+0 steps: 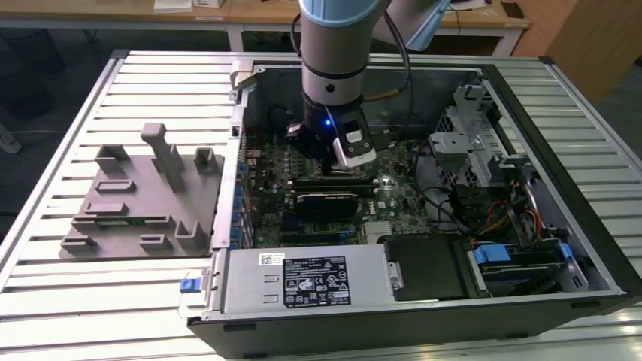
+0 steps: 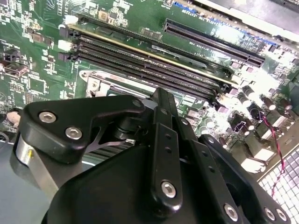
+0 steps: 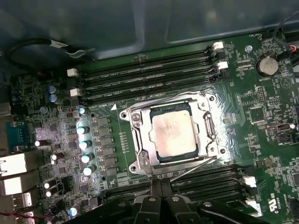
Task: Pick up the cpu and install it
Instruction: 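Install the second cpu locking lever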
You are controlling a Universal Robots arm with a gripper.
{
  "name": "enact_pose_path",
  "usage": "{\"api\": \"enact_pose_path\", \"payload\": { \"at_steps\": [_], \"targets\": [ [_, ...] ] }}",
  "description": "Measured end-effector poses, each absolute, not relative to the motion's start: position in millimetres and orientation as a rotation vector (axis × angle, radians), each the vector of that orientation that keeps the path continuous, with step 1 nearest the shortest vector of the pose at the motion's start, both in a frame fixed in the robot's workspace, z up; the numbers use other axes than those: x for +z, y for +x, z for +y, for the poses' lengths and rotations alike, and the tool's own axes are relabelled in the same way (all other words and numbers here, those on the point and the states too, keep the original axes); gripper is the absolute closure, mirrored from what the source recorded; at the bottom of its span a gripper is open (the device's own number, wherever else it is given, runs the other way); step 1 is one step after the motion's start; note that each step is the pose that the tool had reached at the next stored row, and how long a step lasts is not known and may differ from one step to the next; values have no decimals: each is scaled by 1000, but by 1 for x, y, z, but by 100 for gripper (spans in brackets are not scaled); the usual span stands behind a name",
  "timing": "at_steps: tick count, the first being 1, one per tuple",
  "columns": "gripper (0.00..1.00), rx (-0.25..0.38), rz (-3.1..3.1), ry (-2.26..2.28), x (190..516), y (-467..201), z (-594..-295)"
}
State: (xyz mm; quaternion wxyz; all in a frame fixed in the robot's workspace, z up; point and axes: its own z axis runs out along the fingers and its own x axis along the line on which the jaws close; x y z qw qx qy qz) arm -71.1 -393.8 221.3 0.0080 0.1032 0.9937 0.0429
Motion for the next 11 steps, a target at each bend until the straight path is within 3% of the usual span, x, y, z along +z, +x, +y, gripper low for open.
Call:
{"api": "enact_pose_path", "payload": {
  "at_steps": [11],
  "targets": [
    [89, 158, 3109, 305, 220, -71, -397]
  ]
}}
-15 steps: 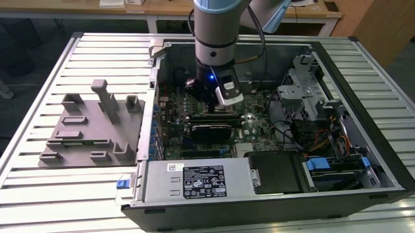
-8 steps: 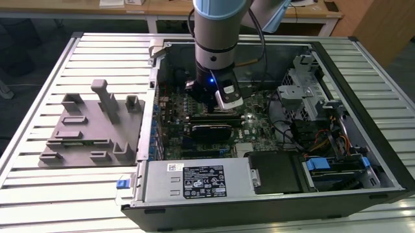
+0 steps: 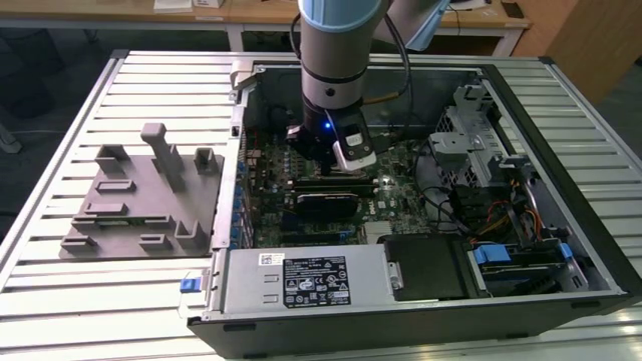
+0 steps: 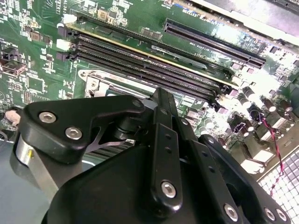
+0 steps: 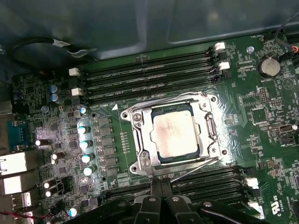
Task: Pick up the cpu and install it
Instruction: 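Install the second cpu locking lever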
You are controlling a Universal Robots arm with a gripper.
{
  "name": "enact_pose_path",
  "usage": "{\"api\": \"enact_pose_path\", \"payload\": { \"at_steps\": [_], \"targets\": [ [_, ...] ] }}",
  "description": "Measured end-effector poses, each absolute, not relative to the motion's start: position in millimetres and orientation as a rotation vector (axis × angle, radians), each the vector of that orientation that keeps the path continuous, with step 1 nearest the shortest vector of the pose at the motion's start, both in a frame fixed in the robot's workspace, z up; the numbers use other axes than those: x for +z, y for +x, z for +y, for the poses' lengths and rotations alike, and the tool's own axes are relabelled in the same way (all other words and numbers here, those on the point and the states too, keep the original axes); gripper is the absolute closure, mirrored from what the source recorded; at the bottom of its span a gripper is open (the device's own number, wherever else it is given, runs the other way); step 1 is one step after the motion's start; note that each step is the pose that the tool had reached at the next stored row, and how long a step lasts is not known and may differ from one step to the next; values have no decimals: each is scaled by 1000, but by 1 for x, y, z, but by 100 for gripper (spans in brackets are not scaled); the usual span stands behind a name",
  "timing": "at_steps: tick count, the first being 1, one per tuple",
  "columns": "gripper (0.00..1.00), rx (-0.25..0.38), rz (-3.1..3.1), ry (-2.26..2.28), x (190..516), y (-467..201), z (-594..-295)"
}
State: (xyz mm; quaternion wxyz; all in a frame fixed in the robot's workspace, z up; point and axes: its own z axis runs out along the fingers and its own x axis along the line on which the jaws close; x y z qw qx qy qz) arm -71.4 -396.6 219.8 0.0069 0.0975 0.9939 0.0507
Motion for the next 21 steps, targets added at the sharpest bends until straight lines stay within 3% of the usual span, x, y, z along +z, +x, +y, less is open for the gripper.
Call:
{"api": "enact_pose_path", "payload": {
  "at_steps": [21],
  "targets": [
    [89, 242, 3126, 95, 214, -74, -405]
  ]
}}
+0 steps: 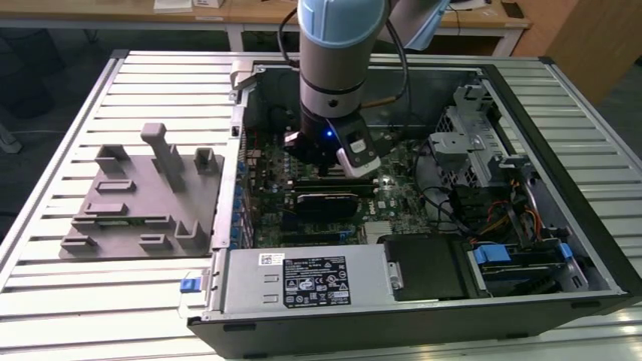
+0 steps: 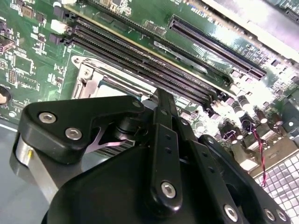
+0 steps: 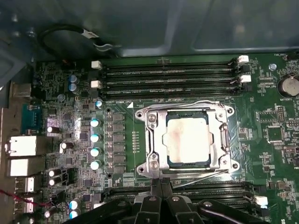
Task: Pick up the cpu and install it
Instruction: 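Install the second cpu locking lever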
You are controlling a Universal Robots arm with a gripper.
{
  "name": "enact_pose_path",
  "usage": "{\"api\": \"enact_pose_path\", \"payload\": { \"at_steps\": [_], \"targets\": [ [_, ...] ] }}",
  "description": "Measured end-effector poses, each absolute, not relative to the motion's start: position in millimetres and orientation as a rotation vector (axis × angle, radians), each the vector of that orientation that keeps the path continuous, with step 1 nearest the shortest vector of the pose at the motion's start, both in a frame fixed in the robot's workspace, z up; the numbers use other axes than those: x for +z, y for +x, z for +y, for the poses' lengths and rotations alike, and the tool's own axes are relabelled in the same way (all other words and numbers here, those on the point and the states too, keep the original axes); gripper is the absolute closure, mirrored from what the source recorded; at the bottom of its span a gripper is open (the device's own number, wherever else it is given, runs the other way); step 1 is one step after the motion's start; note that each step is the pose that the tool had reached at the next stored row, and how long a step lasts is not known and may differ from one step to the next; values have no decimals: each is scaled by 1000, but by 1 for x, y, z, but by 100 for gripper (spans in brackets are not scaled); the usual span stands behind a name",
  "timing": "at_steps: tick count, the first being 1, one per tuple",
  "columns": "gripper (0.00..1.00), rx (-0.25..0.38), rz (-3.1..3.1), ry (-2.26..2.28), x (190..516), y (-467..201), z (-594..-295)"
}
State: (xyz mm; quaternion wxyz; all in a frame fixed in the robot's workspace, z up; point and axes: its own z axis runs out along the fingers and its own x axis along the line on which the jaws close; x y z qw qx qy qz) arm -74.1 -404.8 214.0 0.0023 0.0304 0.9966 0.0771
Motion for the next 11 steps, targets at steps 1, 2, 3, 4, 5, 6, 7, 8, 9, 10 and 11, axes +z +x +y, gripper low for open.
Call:
{"api": "enact_pose_path", "payload": {
  "at_steps": [1, 2, 3, 4, 5, 6, 7, 8, 9, 10, 11],
  "targets": [
    [89, 252, 3126, 95, 214, -74, -406],
    [89, 267, 3125, 94, 214, -74, -407],
    [89, 281, 3124, 94, 213, -75, -408],
    [89, 297, 3123, 93, 213, -75, -409],
    [89, 308, 3122, 93, 213, -76, -411],
    [89, 317, 3121, 93, 212, -77, -412],
    [89, 323, 3121, 92, 212, -78, -414],
    [89, 328, 3120, 92, 212, -79, -415],
    [89, 333, 3120, 92, 211, -80, -416],
    [89, 337, 3120, 91, 210, -82, -416],
    [89, 342, 3119, 91, 209, -83, -417]
  ]
}}
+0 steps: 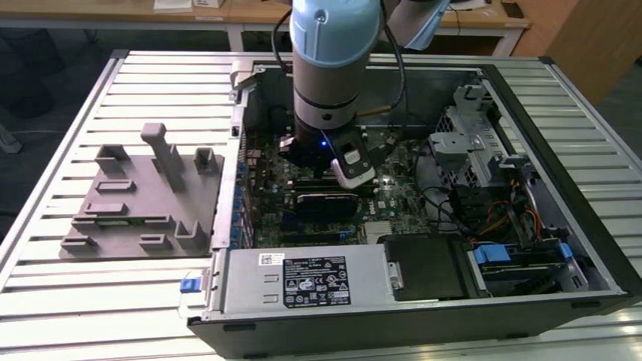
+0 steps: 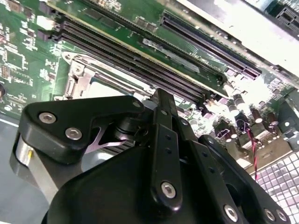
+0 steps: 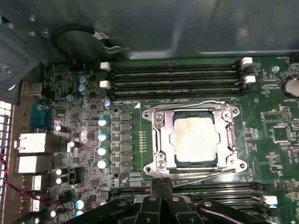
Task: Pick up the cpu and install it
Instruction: 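Install the second cpu locking lever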
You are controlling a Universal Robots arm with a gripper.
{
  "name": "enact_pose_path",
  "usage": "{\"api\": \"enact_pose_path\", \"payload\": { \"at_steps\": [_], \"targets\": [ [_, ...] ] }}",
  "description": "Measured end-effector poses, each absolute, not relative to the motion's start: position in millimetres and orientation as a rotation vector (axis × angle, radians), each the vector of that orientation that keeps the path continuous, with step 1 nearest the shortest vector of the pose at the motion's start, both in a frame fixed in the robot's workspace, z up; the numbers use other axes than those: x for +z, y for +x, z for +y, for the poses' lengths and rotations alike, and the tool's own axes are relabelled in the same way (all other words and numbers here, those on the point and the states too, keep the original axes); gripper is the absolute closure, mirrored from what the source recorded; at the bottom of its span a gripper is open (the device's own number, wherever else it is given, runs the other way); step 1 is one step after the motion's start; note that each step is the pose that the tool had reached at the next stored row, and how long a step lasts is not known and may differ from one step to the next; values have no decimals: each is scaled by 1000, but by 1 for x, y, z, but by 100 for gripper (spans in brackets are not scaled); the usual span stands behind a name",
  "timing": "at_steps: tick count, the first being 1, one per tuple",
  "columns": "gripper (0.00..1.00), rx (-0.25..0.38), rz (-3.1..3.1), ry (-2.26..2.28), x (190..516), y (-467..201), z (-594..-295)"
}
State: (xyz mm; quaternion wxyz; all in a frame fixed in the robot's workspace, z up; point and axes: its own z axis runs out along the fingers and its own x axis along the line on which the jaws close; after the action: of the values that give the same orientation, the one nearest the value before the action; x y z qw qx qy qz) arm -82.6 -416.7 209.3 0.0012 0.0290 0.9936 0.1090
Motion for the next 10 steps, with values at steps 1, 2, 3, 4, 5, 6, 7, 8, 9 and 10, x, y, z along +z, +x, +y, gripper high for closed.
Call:
{"api": "enact_pose_path", "payload": {
  "at_steps": [1, 2, 3, 4, 5, 6, 7, 8, 9, 10],
  "targets": [
    [89, 348, 3119, 91, 208, -83, -417],
    [89, 355, 3118, 90, 208, -84, -417],
    [89, 363, 3117, 89, 207, -84, -417],
    [89, 369, 3117, 88, 207, -85, -417],
    [89, 375, 3116, 88, 206, -85, -417],
    [89, 380, 3116, 87, 205, -85, -417],
    [89, 383, 3115, 87, 204, -85, -417],
    [89, 384, 3115, 87, 204, -85, -417],
    [89, 385, 3115, 87, 203, -85, -417],
    [89, 385, 3115, 87, 202, -85, -417]
  ]
}}
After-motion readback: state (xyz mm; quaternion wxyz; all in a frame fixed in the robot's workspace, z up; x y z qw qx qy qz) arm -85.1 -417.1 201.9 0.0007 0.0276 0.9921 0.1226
